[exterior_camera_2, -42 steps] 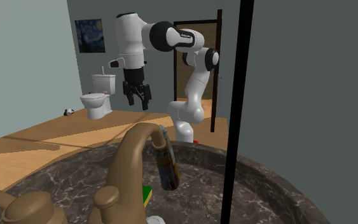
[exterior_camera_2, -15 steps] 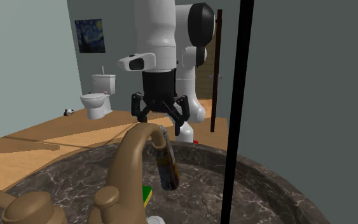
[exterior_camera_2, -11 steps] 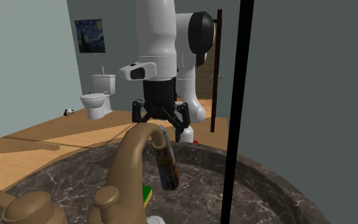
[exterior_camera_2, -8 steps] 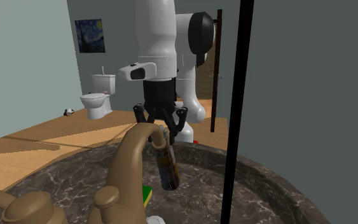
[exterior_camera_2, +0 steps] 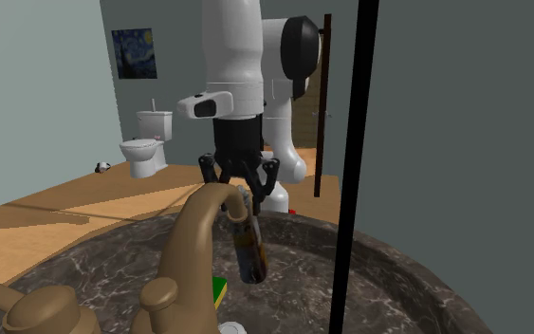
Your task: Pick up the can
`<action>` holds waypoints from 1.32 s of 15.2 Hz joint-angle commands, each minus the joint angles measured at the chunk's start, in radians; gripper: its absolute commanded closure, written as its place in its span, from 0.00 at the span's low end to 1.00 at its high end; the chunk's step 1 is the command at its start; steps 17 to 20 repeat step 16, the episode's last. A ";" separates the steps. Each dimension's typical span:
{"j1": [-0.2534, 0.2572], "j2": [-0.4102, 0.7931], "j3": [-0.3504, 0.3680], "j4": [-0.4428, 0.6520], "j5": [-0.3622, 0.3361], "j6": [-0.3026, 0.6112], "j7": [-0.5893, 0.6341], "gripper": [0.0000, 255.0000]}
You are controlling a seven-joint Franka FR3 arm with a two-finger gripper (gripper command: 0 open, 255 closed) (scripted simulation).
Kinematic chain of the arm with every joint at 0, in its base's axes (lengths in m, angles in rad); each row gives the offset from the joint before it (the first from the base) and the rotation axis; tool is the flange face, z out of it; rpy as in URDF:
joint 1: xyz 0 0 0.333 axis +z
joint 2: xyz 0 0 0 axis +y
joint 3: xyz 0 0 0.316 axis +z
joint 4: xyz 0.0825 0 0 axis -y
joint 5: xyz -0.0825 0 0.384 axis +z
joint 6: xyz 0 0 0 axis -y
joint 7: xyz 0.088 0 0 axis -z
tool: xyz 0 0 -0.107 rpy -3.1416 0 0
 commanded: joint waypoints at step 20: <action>0.009 0.060 0.009 0.267 -0.025 -0.214 0.018 1.00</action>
